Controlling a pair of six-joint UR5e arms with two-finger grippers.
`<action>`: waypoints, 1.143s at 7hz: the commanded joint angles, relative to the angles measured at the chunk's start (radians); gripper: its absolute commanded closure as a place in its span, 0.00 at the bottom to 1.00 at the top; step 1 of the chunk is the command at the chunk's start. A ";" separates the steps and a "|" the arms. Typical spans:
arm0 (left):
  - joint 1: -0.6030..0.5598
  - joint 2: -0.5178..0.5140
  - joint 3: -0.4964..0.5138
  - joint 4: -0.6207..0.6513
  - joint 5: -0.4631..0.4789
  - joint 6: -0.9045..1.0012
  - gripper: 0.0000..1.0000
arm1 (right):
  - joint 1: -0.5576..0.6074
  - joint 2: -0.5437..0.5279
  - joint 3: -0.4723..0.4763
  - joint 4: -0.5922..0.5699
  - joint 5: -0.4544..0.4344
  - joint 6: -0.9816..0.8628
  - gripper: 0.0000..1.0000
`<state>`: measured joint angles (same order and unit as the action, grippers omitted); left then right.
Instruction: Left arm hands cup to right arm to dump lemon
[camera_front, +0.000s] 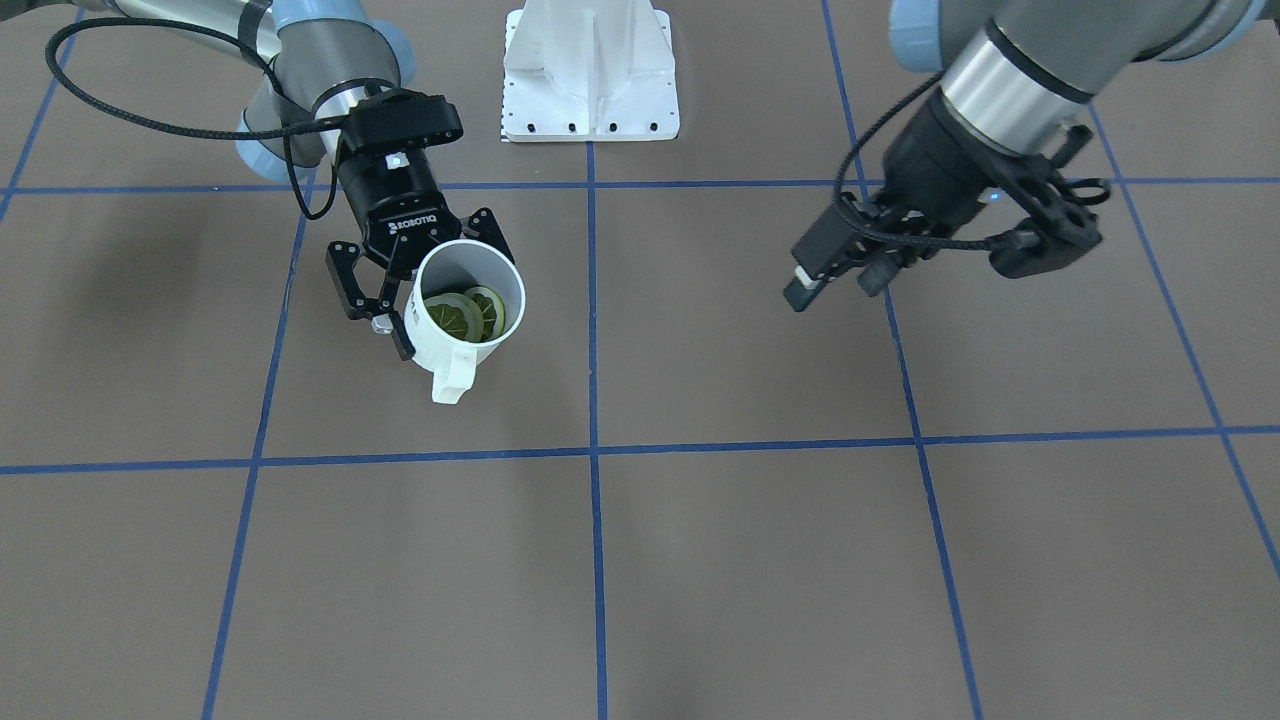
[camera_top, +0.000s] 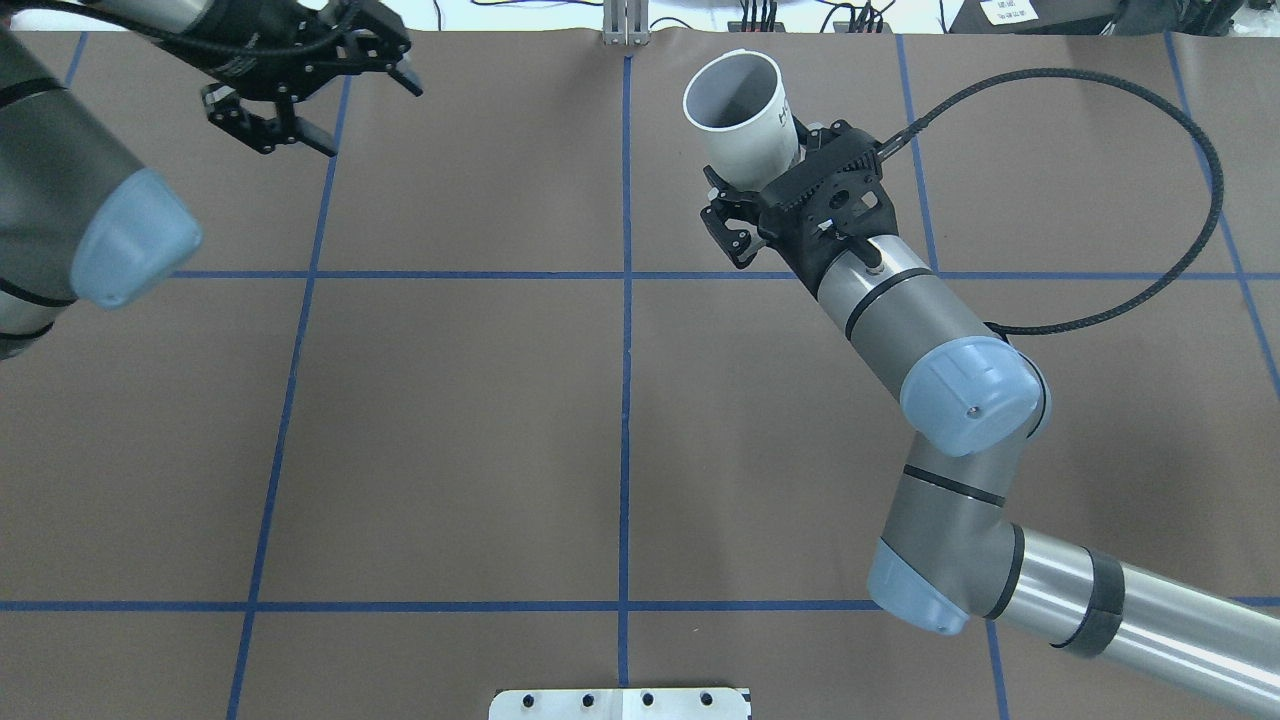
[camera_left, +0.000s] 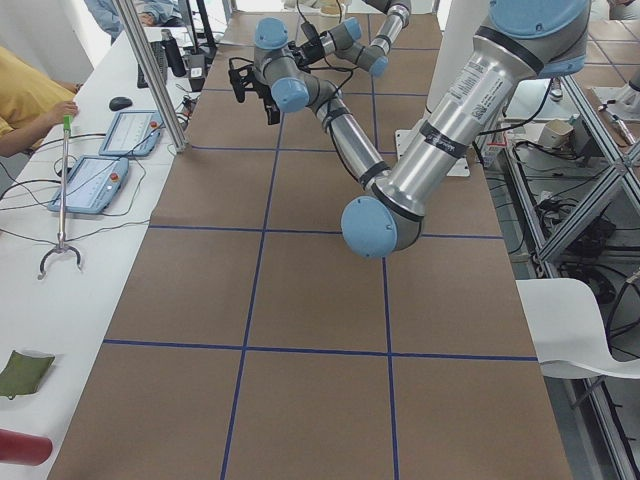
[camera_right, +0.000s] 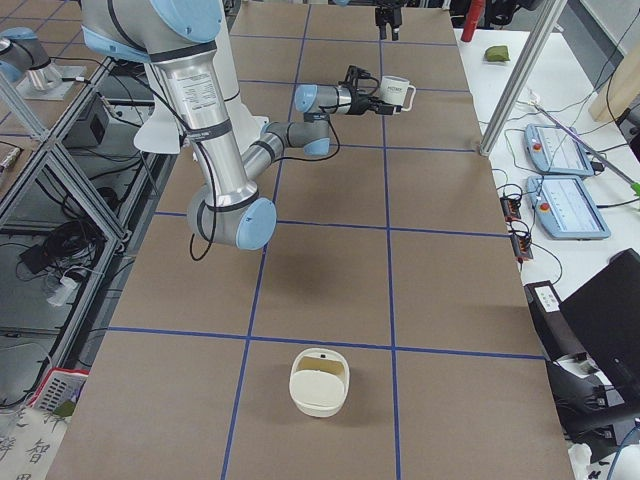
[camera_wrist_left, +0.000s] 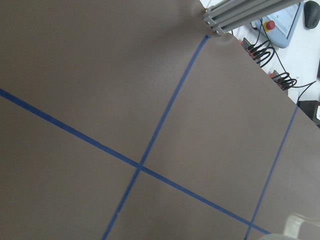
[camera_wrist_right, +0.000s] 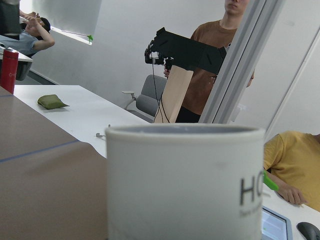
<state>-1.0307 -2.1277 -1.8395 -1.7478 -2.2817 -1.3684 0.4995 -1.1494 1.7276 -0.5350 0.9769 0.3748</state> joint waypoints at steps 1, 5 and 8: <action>-0.079 0.171 -0.003 0.007 -0.009 0.418 0.00 | 0.043 -0.038 0.010 -0.006 0.050 0.071 1.00; -0.291 0.319 0.077 0.184 0.001 1.238 0.00 | 0.201 -0.301 0.165 -0.006 0.296 0.170 1.00; -0.350 0.330 0.154 0.180 -0.001 1.373 0.00 | 0.205 -0.569 0.358 0.009 0.298 0.435 1.00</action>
<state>-1.3697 -1.8013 -1.6995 -1.5685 -2.2814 -0.0249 0.7016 -1.5960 2.0014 -0.5300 1.2735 0.7513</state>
